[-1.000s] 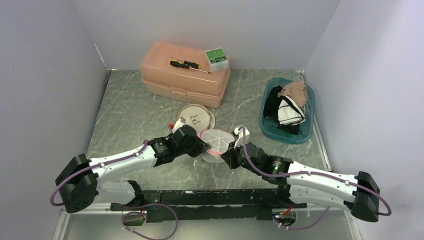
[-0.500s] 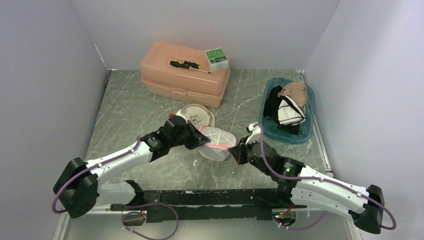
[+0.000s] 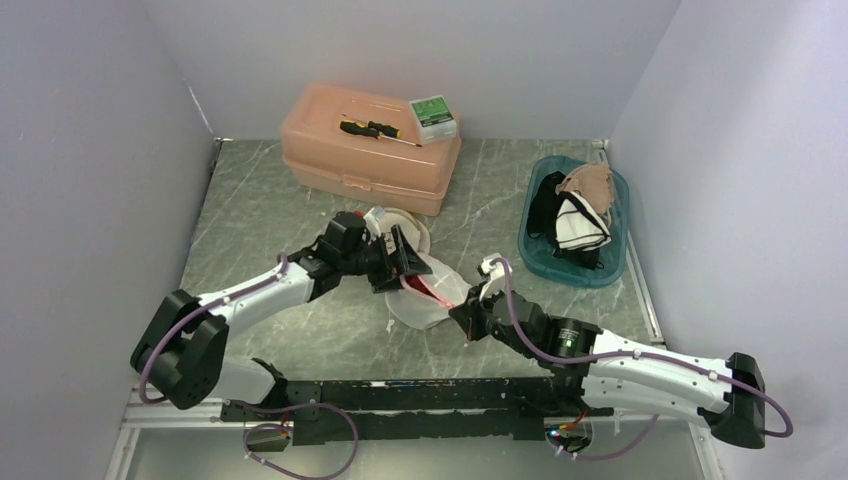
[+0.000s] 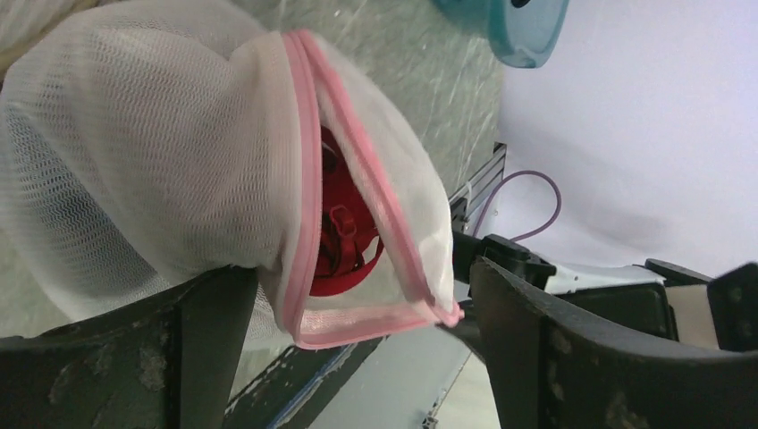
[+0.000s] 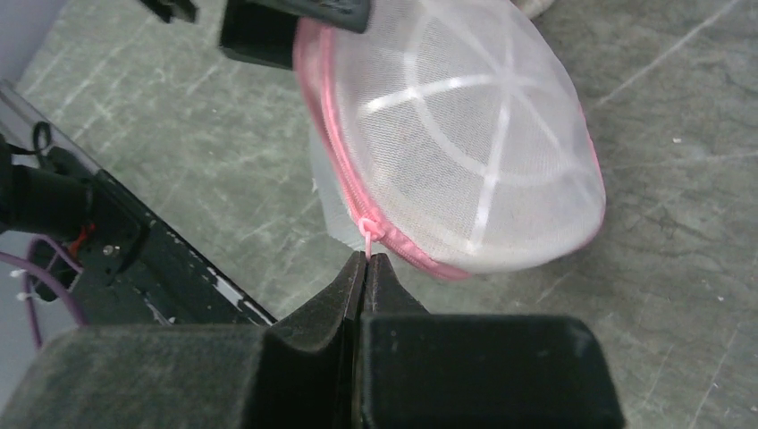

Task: Unzip the laundry bag and remove the bra
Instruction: Unzip the laundry bag at the center of the board.

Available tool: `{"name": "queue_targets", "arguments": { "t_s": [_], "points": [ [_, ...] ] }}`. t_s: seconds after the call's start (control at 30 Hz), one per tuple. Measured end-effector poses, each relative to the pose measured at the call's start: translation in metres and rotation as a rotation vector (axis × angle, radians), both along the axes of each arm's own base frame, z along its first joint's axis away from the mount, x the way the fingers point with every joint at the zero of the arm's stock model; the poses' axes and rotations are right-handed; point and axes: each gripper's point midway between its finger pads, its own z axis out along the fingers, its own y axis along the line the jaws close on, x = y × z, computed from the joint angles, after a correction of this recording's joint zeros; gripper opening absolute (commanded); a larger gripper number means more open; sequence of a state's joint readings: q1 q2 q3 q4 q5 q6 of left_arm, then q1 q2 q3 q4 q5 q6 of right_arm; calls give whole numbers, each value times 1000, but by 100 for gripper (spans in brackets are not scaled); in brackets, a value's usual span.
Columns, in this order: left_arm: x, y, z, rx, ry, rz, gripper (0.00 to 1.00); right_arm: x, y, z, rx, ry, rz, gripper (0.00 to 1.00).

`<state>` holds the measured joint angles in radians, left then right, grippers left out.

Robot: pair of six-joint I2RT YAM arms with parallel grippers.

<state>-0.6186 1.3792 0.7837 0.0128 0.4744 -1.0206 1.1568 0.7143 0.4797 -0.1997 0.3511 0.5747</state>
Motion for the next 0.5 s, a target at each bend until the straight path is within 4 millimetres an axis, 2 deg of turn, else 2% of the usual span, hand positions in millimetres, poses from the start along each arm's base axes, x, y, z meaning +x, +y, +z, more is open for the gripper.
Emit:
{"name": "queue_targets", "arguments": {
  "t_s": [0.1,0.17,0.37,0.5],
  "points": [
    [-12,9,-5,5,37,16,94,1,-3,-12,-26,15,-14,0],
    [-19,15,6,-5,36,32,94,1,-4,-15,-33,18,-20,0],
    [-36,30,57,-49,-24,95,94,5,-2,-19,-48,14,-32,0],
    [-53,23,62,-27,1,92,94,6,-1,-24,-69,14,-31,0]
  ]
}}
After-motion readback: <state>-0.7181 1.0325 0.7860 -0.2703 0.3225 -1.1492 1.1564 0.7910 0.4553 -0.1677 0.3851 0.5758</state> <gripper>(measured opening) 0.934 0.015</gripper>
